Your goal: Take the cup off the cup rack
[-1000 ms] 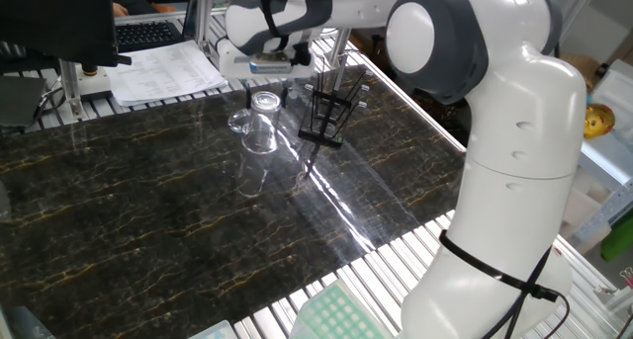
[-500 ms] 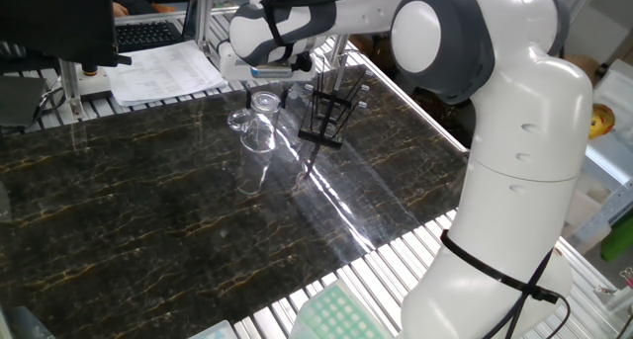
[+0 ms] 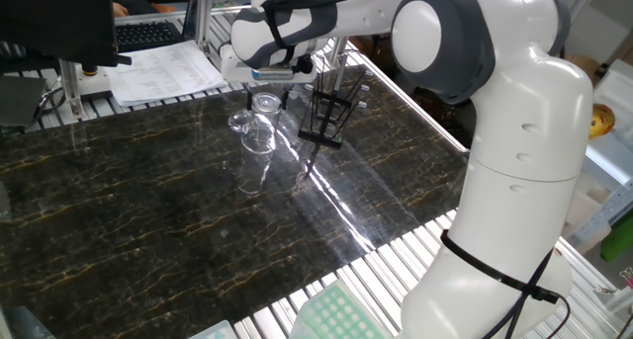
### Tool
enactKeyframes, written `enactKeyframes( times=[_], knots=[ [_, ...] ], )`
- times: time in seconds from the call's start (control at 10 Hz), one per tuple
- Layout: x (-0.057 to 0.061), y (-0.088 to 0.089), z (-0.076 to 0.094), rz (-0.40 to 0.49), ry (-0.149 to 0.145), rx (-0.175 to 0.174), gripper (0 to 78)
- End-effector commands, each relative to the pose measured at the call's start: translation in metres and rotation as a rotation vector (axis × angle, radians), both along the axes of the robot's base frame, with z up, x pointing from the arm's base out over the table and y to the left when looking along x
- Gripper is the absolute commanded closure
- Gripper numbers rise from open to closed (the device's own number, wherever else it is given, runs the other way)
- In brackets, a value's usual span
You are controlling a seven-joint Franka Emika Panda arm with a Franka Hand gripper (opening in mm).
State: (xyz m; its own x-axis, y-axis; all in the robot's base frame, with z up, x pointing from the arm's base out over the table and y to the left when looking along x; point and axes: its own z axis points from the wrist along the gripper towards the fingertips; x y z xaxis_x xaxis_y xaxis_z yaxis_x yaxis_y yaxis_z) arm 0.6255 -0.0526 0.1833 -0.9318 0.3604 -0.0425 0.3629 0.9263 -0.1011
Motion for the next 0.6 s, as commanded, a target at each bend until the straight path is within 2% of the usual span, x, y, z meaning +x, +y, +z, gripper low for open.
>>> enactKeyframes(
  times=[0.1,0.6],
  knots=[
    [-0.0040,0.0002,-0.0010,-0.007,-0.014,0.010,76.4],
    [-0.0039,0.0001,-0.0010,-0.024,-0.024,0.009,76.4]
  ],
)
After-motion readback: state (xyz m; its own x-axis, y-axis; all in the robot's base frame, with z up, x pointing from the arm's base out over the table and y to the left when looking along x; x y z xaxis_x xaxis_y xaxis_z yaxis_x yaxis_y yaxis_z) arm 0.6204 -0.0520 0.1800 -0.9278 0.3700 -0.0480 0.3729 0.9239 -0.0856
